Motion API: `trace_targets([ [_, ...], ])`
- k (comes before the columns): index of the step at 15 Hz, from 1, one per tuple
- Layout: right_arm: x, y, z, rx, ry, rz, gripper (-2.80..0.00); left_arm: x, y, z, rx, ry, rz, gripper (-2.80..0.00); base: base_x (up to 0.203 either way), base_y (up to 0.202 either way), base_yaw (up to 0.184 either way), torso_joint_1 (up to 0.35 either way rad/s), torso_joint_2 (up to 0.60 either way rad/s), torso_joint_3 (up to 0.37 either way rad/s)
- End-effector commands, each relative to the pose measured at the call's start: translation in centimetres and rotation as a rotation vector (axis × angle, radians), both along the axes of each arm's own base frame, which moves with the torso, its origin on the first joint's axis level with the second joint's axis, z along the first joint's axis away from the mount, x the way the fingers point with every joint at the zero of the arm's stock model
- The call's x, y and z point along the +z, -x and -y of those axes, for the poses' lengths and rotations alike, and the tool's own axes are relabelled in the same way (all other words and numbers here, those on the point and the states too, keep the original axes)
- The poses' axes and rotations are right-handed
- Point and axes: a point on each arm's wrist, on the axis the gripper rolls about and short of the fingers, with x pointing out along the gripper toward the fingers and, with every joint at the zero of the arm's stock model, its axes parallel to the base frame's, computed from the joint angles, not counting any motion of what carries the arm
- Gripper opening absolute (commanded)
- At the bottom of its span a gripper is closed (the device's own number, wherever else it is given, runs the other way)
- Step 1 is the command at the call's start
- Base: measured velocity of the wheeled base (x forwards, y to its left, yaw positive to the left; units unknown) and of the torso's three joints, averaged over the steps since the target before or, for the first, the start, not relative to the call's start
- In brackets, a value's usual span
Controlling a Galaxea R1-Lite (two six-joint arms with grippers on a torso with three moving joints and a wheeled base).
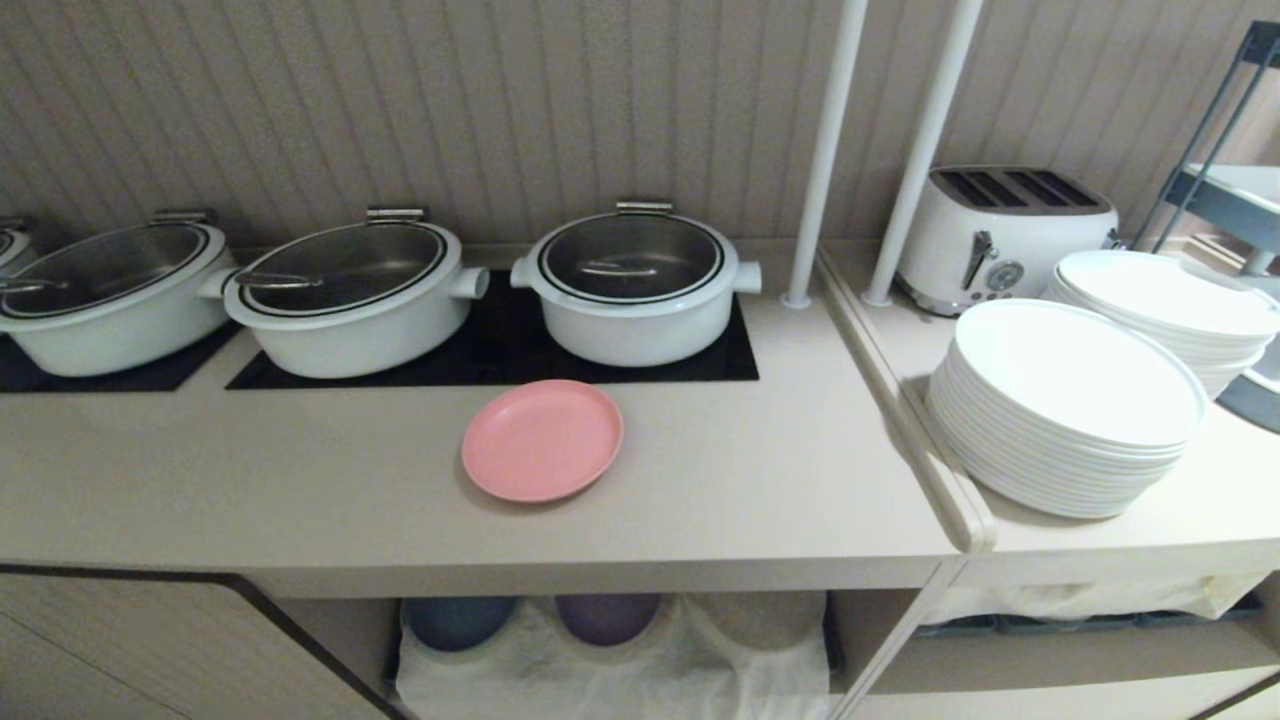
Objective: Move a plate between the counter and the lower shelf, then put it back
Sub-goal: Pick up the plate
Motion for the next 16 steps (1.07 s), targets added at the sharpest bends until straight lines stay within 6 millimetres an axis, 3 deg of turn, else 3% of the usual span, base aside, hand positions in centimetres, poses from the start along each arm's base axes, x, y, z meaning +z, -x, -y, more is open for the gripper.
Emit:
trace_targets([
  [1,0.0,-0.01,0.0,0.0,0.0,-0.001,-2.8,0.0,0.0,0.0,0.001,0.0,0.0,-2.8,0.0,0.0,0.0,0.0,0.0,0.0],
  [14,0.01,-0.01,0.0,0.0,0.0,-0.001,-2.8,0.02,0.01,0.06,-0.024,-0.045,0.003,-2.8,0.0,0.0,0.0,0.0,0.0,0.0],
  [16,0.0,0.0,0.0,0.0,0.0,0.0,-2.8,0.83,0.35,0.06,-0.024,-0.046,0.01,-2.8,0.0,0.0,0.0,0.0,0.0,0.0],
])
